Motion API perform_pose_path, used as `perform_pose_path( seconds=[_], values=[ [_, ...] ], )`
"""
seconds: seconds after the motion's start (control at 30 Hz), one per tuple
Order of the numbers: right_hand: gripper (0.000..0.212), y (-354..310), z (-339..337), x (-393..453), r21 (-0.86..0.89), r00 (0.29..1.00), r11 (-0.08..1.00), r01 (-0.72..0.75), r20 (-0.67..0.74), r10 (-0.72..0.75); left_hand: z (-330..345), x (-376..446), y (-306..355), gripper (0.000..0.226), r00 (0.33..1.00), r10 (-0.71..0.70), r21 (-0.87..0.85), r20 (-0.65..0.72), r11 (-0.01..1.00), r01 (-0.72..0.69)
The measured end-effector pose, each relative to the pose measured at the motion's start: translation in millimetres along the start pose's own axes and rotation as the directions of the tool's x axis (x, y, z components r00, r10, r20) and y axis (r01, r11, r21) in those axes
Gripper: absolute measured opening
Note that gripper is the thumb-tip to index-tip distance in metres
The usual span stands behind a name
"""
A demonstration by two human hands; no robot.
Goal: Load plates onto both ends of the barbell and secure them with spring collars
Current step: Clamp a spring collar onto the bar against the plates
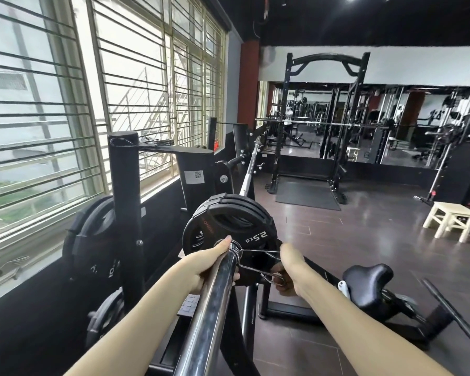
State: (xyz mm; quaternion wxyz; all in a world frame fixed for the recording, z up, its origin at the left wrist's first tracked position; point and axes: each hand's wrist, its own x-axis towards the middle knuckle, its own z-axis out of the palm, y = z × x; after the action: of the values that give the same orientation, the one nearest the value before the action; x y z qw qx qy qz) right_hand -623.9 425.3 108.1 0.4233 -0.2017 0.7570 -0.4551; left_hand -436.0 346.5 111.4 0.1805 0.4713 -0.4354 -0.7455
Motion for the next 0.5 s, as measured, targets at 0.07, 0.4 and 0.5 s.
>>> perform_pose_path(
  seconds=[0.07, 0.4, 0.5],
  values=[
    [0.029, -1.5, 0.1, 2.0, -0.013, 1.0, 1.0, -0.016, -0.01, 0.016, -1.6, 4.7, 4.7, 0.087, 0.999, -0.023, 0.012, 0.022, 1.0, 0.023],
    [0.034, -10.4, -24.5, -11.2, -0.068, 0.994, 0.992, 0.107, 0.035, -0.105, 3.5, -10.6, 7.4, 0.084, 0.963, 0.214, 0.477, -0.165, 0.872, -0.112],
    [0.03, -26.4, -35.9, -17.6, -0.13, 0.914, 0.905, 0.404, 0.021, -0.405, -3.4, -22.9, 20.0, 0.088, 0.84, 0.459, 0.737, -0.29, 0.667, -0.111]
  ],
)
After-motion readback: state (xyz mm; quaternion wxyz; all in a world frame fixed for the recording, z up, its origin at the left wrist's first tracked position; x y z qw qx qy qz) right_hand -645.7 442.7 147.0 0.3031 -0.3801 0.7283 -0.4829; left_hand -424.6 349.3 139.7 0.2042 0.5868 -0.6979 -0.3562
